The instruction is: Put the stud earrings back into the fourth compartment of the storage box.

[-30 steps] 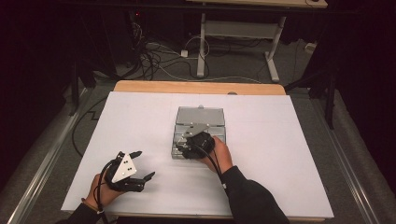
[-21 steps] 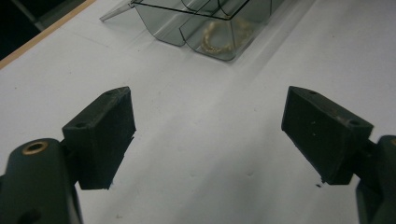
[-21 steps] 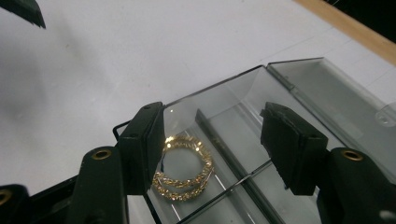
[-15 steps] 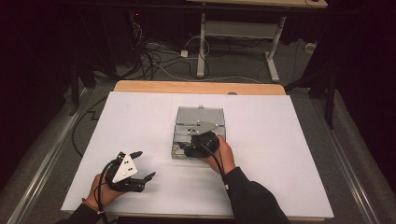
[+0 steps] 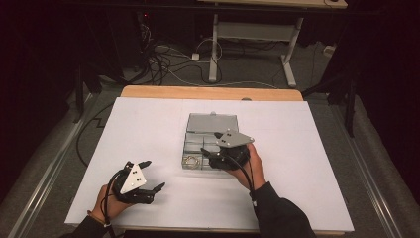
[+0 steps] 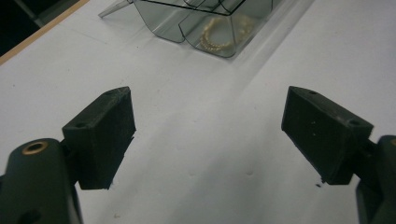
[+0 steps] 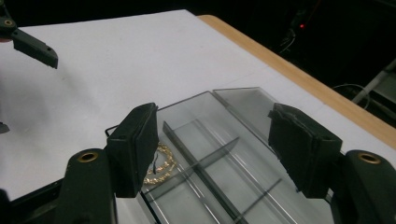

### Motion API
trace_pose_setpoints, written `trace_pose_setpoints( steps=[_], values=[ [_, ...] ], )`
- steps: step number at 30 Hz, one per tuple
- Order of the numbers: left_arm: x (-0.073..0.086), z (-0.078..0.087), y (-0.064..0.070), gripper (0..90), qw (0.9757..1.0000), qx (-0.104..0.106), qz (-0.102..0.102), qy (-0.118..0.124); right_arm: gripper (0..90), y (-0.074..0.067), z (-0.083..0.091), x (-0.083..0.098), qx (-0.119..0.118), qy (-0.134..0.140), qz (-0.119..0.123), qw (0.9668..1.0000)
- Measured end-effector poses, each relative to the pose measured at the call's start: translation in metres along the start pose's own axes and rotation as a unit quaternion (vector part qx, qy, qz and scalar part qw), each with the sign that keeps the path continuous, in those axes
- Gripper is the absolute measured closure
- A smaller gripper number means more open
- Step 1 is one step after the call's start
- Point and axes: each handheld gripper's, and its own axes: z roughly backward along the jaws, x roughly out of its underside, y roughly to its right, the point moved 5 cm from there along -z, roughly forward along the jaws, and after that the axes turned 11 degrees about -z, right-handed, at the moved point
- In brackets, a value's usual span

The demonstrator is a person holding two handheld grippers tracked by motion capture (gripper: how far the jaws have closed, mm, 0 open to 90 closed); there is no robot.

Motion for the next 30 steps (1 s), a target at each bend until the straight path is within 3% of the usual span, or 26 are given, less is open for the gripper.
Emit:
trace_pose_setpoints(
  steps=[5, 17, 30],
  values=[
    [0.000, -0.001, 0.000, 16.1, 1.0000, 0.000, 0.000, -0.002, 29.2, 0.008, 0.016, 0.004, 0.017, 0.015, -0.001, 0.9997],
    [0.000, -0.001, 0.002, 16.1, 1.0000, -0.001, -0.007, -0.005, 27.5, 0.024, 0.039, 0.015, 0.047, 0.013, 0.013, 0.9987],
    [-0.001, 0.000, 0.001, 16.1, 1.0000, -0.001, -0.008, -0.005, 27.4, 0.035, 0.066, 0.018, 0.056, 0.031, 0.010, 0.9979]
  ],
)
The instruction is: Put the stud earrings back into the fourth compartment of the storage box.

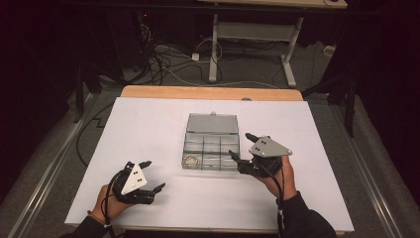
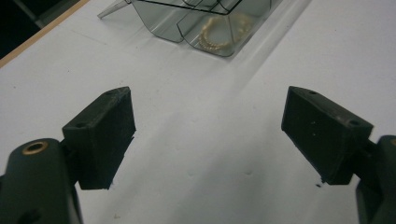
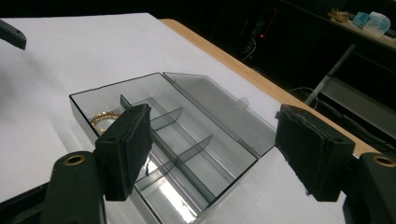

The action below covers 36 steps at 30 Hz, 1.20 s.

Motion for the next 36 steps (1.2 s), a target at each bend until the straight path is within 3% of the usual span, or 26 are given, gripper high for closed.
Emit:
trace_pose_setpoints(
  steps=[18, 36],
  values=[
    [0.000, 0.001, -0.001, 16.2, 1.0000, -0.003, -0.002, 0.000, 27.1, 0.011, 0.021, 0.018, 0.016, -0.002, 0.005, 0.9999],
    [0.000, 0.001, -0.001, 16.3, 1.0000, -0.007, -0.002, -0.002, 26.9, 0.022, 0.042, 0.049, 0.029, -0.008, 0.003, 0.9995]
  ],
)
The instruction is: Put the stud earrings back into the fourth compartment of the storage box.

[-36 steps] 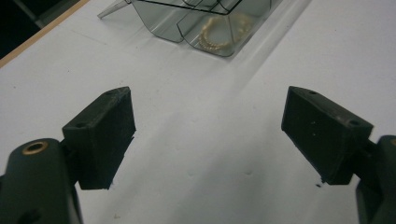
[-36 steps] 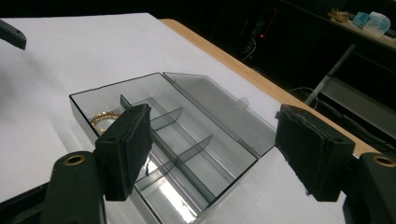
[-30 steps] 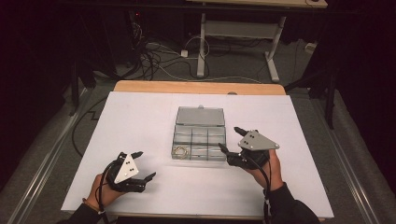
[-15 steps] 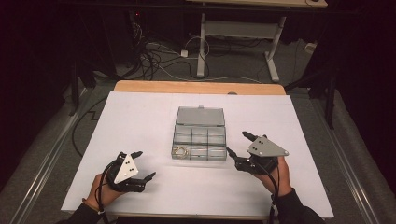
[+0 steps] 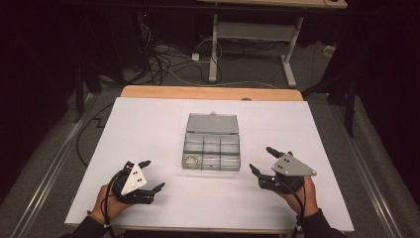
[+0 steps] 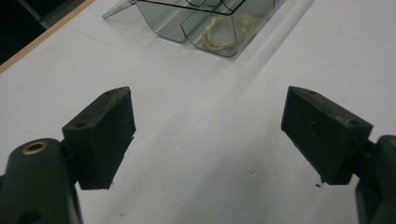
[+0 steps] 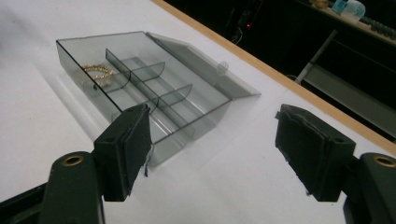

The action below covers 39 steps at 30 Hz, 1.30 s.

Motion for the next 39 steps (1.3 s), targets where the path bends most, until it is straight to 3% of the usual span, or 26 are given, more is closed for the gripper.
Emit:
trace_pose_setpoints(
  steps=[17, 23, 27, 32, 36, 39],
  values=[
    [0.000, 0.000, 0.000, 16.5, 1.0000, -0.005, -0.002, -0.005, 25.8, 0.003, 0.012, 0.041, 0.003, -0.013, -0.007, 0.9999],
    [0.002, -0.002, 0.000, 19.0, 0.9999, -0.006, 0.003, -0.013, 34.3, 0.000, 0.010, 0.057, -0.004, -0.036, -0.012, 0.9993],
    [0.002, -0.004, 0.000, 32.5, 0.9997, -0.001, 0.007, -0.022, 52.1, -0.005, 0.007, 0.062, -0.019, -0.053, -0.005, 0.9984],
    [0.003, -0.003, -0.001, 61.8, 0.9996, 0.008, 0.004, -0.028, 77.7, -0.009, 0.007, 0.061, -0.025, -0.060, 0.007, 0.9978],
    [0.003, -0.003, -0.002, 78.7, 0.9995, 0.015, 0.000, -0.027, 85.8, -0.006, 0.006, 0.060, -0.030, -0.060, 0.010, 0.9977],
    [0.003, -0.004, -0.001, 84.1, 0.9993, 0.020, -0.003, -0.031, 89.7, -0.003, 0.005, 0.059, -0.037, -0.060, 0.014, 0.9974]
  ],
)
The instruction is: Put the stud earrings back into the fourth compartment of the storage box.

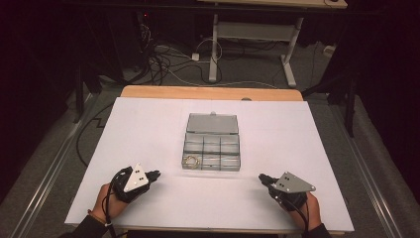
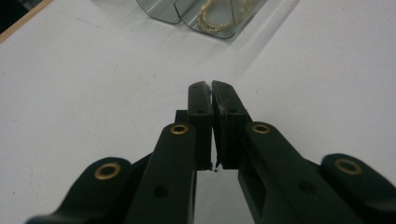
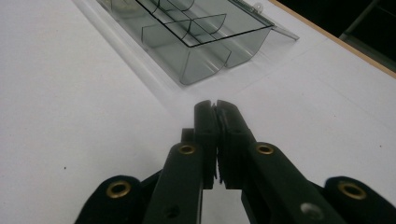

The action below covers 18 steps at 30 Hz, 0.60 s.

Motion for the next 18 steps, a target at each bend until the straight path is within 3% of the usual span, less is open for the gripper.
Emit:
trace_pose_setpoints(
  steps=[7, 18],
  values=[
    [-0.0013, -0.0032, 0.0020, 86.5, 0.9999, 0.012, -0.003, -0.004, 90.0, 0.0090, 0.0015, -0.0003, 0.007, 0.005, -0.009, 0.9999],
    [-0.0004, -0.0066, 0.0029, 86.4, 0.9997, 0.021, -0.010, -0.012, 90.0, 0.0111, 0.0001, 0.0005, 0.010, 0.002, -0.012, 0.9999]
  ],
)
